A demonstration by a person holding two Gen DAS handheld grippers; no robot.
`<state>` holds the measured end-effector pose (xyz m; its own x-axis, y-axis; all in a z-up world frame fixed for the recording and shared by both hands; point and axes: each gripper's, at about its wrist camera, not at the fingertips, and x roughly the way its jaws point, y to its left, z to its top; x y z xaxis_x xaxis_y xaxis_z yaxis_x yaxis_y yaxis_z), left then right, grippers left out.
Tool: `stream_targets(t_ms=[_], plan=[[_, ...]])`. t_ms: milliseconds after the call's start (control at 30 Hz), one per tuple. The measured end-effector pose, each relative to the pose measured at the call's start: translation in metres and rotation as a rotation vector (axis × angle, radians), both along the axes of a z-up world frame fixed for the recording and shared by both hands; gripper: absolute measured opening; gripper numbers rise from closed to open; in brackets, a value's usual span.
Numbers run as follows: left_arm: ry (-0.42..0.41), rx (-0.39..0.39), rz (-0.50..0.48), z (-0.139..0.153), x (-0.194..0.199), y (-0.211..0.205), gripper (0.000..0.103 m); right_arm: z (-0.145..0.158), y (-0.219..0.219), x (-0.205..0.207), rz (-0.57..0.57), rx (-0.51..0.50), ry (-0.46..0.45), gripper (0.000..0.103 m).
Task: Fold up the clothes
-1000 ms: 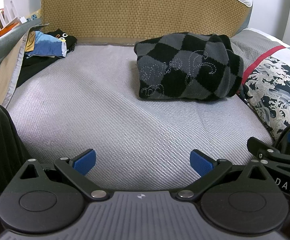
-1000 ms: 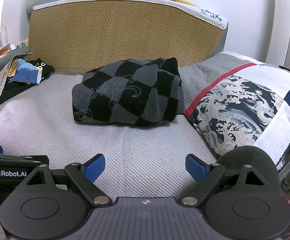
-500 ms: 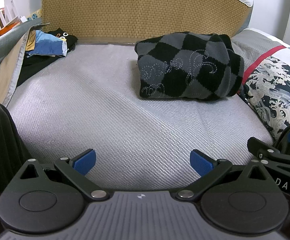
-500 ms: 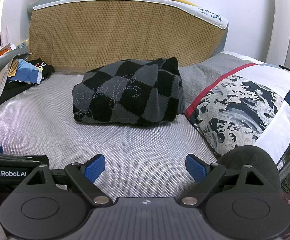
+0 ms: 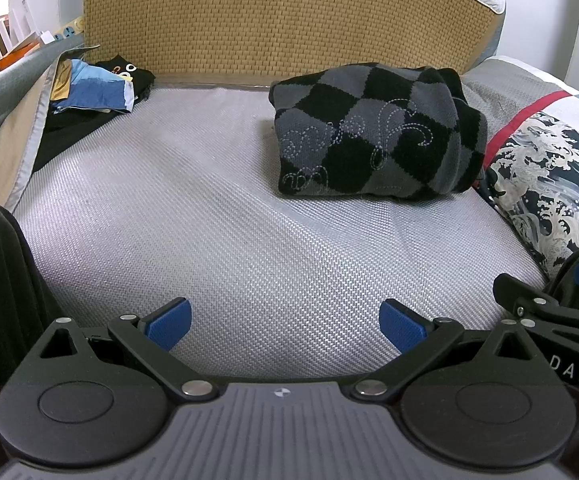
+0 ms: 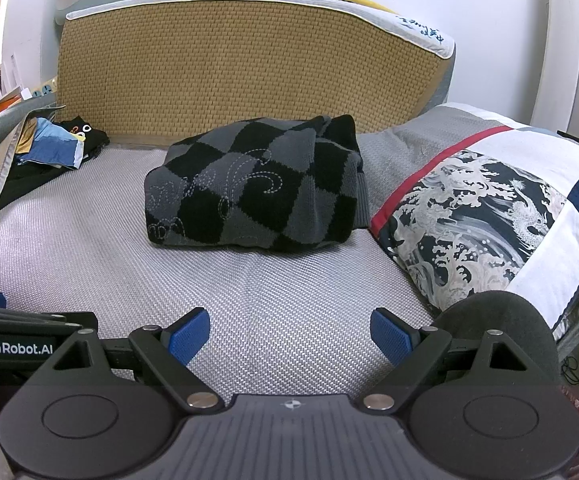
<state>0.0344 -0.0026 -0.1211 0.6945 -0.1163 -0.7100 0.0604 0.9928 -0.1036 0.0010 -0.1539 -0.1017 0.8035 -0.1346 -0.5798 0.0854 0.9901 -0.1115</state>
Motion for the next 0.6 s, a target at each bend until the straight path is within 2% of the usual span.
stream_targets(t_ms=[600], plan=[[0.001,0.001,0.002,-0.0007,0.0011,-0.0001,0.103,-0.0001,-0.0002,0.0005,0.001,0.001,0.002,0.090]])
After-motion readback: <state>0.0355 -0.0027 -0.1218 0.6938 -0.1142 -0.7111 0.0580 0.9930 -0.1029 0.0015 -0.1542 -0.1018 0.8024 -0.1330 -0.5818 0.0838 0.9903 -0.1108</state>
